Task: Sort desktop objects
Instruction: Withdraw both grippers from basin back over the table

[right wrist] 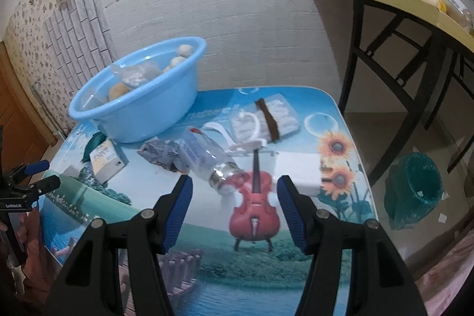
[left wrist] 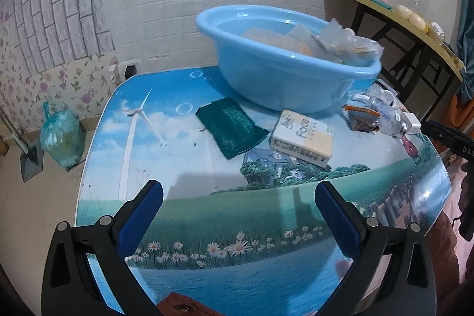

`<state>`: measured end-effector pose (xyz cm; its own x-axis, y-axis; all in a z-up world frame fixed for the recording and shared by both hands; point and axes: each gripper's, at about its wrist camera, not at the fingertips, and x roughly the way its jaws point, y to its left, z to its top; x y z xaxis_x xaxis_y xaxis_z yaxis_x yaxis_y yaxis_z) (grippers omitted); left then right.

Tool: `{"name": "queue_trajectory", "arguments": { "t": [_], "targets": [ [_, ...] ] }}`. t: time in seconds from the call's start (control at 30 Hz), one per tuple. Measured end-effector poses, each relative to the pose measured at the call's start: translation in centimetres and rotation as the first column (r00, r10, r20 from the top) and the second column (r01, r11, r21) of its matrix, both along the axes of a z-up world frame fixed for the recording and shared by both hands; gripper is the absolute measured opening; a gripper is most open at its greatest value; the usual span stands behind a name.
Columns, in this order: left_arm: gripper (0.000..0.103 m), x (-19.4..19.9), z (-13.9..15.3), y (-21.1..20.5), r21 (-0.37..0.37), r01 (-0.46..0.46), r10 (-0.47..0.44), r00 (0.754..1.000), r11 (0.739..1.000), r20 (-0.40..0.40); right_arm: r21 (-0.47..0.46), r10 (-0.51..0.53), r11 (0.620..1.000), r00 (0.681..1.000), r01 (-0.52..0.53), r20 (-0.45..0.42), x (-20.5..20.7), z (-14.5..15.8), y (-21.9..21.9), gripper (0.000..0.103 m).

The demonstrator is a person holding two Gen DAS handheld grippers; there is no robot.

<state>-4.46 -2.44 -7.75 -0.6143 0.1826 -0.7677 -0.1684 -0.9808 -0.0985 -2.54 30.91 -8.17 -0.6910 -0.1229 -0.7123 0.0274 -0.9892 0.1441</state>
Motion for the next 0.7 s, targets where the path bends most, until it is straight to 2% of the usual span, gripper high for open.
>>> {"name": "queue_trajectory", "arguments": {
  "t": [0.43,0.57,0.7],
  "targets": [
    [0.103,-0.7,-1.0,-1.0,0.035,-0.029,0.028,0.999,0.999,0.046,0.012,-0.098,0.995,0.995,0.098,0.025,0.1,-0.7,2.1,0.059],
    [0.103,-1.4,-1.1,-1.0,0.017,-0.041,0.041,0.998,0.999,0.040,0.019,-0.117,0.993,0.993,0.117,0.031,-0.1,-0.9,2.4,0.059],
    [0.103,-2.7,-1.4,-1.0,0.017,-0.054,0.053,0.997,0.998,0.050,0.087,-0.145,0.986,0.989,0.143,0.021,-0.4,-1.0,2.3,0.059]
  ]
}}
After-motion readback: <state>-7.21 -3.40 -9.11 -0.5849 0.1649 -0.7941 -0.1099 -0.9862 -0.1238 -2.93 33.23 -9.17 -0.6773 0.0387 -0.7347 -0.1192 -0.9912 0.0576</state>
